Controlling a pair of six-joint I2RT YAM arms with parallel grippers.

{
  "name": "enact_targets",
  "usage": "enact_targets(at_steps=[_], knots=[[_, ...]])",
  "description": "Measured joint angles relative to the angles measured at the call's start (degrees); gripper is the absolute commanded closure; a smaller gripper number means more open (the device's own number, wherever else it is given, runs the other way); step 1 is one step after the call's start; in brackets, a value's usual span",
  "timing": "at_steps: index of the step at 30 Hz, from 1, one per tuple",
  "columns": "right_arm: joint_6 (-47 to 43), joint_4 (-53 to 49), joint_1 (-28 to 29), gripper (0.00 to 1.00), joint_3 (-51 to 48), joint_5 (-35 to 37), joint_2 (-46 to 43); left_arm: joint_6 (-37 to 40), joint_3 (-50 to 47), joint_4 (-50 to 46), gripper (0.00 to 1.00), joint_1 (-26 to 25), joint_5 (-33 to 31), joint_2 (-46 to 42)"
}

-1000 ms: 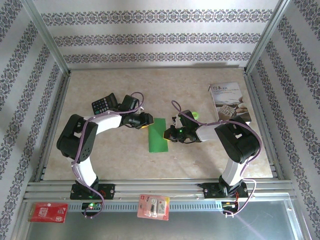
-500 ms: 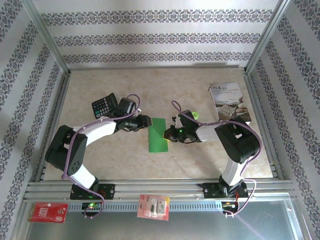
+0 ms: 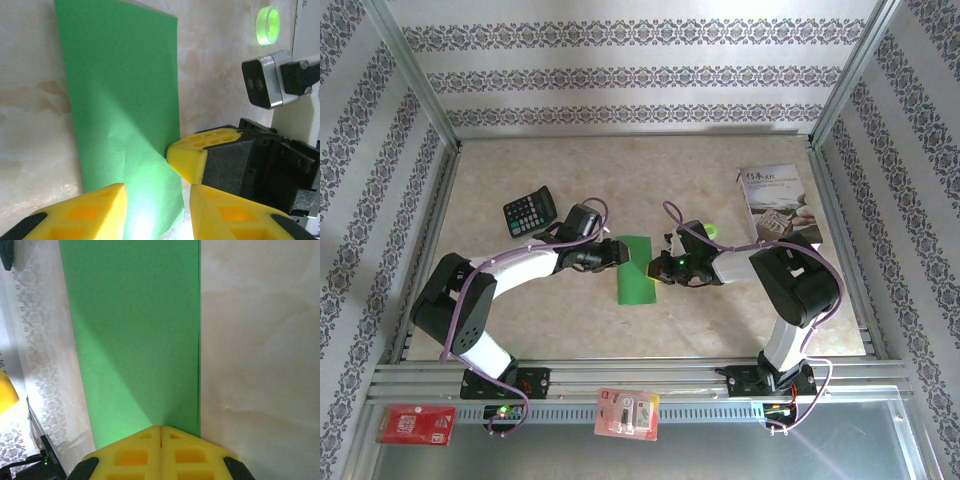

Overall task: Fold a paper plane with a square sheet of paper (pick it up from the middle)
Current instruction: First fold the square sheet of paper in half at the center of the table.

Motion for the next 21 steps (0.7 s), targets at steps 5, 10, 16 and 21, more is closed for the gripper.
enact_targets(at_steps=[5, 10, 16, 21], knots=[[-0.02, 0.0, 0.0, 1.0, 0.0, 0.0, 0.0, -0.13, 0.0, 0.0, 0.66, -0.37, 0.09, 2.49], [-0.02, 0.0, 0.0, 1.0, 0.02, 0.0, 0.0, -0.15, 0.02, 0.17, 0.66, -0.37, 1.81, 6.29], [-0.02, -0.02, 0.0, 1.0, 0.02, 0.0, 0.0, -0.09, 0.02, 0.31, 0.66, -0.37, 2.19, 8.17], [-0.04, -0.04, 0.0, 1.0, 0.02, 0.0, 0.0, 0.33, 0.02, 0.02, 0.66, -0.31, 1.42, 8.11]])
